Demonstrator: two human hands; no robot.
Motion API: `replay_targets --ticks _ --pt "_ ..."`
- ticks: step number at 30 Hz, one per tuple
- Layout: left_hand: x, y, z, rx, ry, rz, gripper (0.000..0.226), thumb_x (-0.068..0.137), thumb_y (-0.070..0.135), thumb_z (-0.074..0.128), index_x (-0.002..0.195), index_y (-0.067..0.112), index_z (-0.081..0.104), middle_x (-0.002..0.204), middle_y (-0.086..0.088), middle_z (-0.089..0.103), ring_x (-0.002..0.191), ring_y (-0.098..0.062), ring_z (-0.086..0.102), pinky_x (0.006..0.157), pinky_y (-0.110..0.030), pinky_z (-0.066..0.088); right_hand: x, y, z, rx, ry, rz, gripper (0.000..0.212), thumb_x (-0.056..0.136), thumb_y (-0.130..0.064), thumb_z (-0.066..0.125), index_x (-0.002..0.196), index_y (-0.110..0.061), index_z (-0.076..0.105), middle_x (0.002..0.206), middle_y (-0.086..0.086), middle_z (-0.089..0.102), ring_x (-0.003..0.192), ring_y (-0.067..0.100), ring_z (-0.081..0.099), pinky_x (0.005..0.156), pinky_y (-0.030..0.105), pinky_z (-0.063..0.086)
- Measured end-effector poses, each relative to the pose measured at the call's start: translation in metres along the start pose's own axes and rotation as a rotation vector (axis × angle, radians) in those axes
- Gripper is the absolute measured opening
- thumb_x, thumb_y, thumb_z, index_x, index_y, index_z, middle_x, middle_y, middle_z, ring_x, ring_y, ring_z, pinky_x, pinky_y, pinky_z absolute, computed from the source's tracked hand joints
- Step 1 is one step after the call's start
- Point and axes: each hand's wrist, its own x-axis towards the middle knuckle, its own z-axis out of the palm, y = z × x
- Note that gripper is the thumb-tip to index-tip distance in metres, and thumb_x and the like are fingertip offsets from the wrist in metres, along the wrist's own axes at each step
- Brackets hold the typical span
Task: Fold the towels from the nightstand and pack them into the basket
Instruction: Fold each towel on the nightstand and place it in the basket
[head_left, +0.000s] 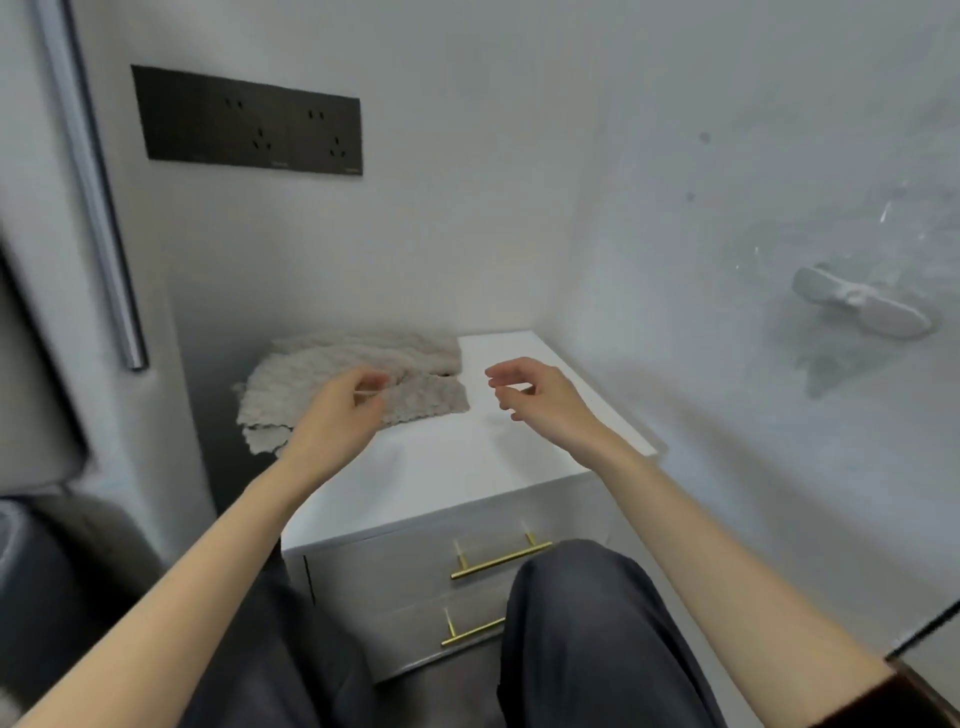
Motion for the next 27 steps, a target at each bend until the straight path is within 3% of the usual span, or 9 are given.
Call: replay_targets --ticks 2,5,8,11,18,20,24,27 --pt "0.006 -0.018 -0.002 0.086 0.022 -0.01 0.034 0.096 0.011 0.049 0.13 0.011 0.052 0.132 -0.004 0.054 0.111 -0.012 0.049 0.09 -0.022 0.035 0.017 0.005 0.021 -0.021 -0.038 0.008 0.023 0.093 -0.02 0.054 0.114 -0.025 0.062 0.12 -0.008 0.062 0.093 0.011 0.061 0.091 0.034 0.051" --pt "0.015 -0.038 0.0 0.173 0.035 -0.037 0.04 0.095 0.012 0.052 0.134 0.009 0.049 0.138 -0.007 0.049 0.122 -0.018 0.047 0.092 -0.019 0.031 0.037 0.016 0.049 -0.041 -0.087 0.03 0.029 0.094 -0.018 0.052 0.122 -0.022 0.06 0.128 -0.007 0.057 0.099 0.008 0.057 0.085 0.022 0.043" --pt "0.024 -0.054 0.006 0.299 0.069 -0.041 0.043 0.094 0.016 0.054 0.136 0.012 0.047 0.14 -0.008 0.046 0.128 -0.022 0.04 0.103 -0.027 0.03 0.051 0.028 0.069 -0.155 -0.122 0.004 0.035 0.093 -0.011 0.051 0.128 -0.015 0.057 0.131 0.001 0.057 0.116 0.016 0.053 0.089 0.015 0.036" --pt "0.033 -0.069 0.013 0.543 0.137 -0.036 0.043 0.095 0.023 0.052 0.137 0.019 0.044 0.141 0.001 0.043 0.132 -0.02 0.034 0.108 -0.038 0.024 0.064 0.04 0.084 -0.267 -0.144 -0.034 0.042 0.092 -0.01 0.049 0.133 -0.016 0.054 0.133 0.004 0.055 0.124 0.025 0.045 0.105 0.029 0.034" --pt "0.059 -0.081 0.018 0.816 0.231 -0.041 0.025 0.099 0.027 0.044 0.122 0.022 0.053 0.124 0.004 0.053 0.116 -0.019 0.044 0.094 -0.032 0.03 0.075 0.065 0.087 -0.495 -0.143 -0.188 0.046 0.095 -0.016 0.045 0.14 -0.026 0.045 0.136 -0.004 0.05 0.117 0.023 0.038 0.098 0.034 0.036" --pt "0.065 -0.079 0.018 0.772 0.28 -0.047 0.021 0.1 0.028 0.043 0.113 0.021 0.058 0.116 0.002 0.058 0.111 -0.019 0.047 0.092 -0.033 0.031 0.075 0.069 0.087 -0.527 -0.132 -0.229 0.044 0.097 -0.018 0.044 0.14 -0.026 0.045 0.135 -0.005 0.05 0.115 0.021 0.038 0.097 0.036 0.036" --pt "0.071 -0.067 0.013 0.452 0.435 0.034 0.013 0.099 0.025 0.046 0.098 0.018 0.057 0.098 0.003 0.061 0.096 -0.019 0.051 0.085 -0.033 0.033 0.075 0.072 0.086 -0.556 -0.109 -0.295 0.043 0.097 -0.02 0.044 0.139 -0.027 0.046 0.134 -0.008 0.051 0.11 0.019 0.04 0.094 0.035 0.037" --pt "0.071 -0.056 0.009 0.119 0.419 0.116 0.011 0.098 0.028 0.048 0.095 0.022 0.057 0.086 0.012 0.061 0.08 -0.006 0.054 0.074 -0.023 0.042 0.076 0.073 0.087 -0.54 -0.087 -0.308 0.041 0.096 -0.018 0.046 0.136 -0.027 0.049 0.13 -0.008 0.055 0.109 0.017 0.043 0.093 0.033 0.038"
